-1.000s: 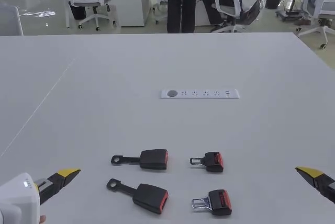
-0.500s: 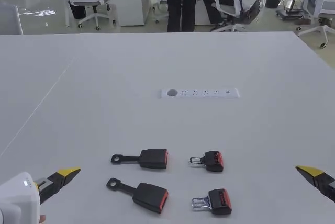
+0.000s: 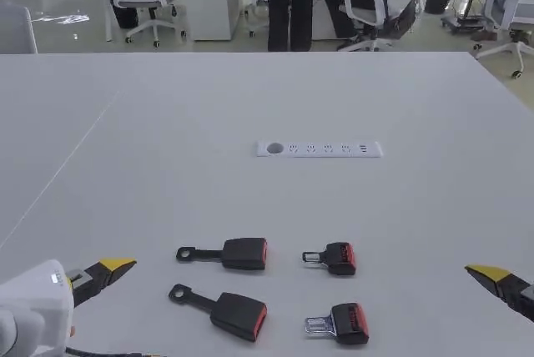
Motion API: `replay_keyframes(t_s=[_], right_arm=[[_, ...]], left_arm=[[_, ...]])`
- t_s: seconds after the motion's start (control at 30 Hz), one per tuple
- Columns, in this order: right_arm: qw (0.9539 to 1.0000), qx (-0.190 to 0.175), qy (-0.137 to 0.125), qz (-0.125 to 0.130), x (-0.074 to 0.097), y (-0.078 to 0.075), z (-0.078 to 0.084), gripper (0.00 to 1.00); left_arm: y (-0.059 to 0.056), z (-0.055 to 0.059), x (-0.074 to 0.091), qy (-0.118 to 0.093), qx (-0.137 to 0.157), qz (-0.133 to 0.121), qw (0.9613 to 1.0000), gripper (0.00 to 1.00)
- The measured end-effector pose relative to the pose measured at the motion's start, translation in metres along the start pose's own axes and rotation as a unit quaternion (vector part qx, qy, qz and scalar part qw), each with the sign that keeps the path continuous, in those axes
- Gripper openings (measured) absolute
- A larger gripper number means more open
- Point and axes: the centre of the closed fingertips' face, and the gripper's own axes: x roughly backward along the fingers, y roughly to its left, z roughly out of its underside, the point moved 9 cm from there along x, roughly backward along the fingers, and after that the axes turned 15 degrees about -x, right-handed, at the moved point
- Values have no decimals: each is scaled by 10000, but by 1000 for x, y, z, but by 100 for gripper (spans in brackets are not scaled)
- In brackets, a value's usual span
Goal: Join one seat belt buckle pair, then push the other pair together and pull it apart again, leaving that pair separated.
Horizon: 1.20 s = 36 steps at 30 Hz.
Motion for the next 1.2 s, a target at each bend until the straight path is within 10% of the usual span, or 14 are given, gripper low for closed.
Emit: replay_keyframes(t_s=[0.3,0.57,1.2], right_arm=[[9986,373,296,-225,-9,-2,-3,84],[9943,754,569,-503,-20,-3,-8,74],[9696,1477,1461,-1291,-66,-7,-10,55]], left_arm=[[4,-1,-13,286,-513,499,9970,88],[4,4,-31,666,-1045,1035,9869,78],[5,13,-86,1502,-2147,2313,9369,63]])
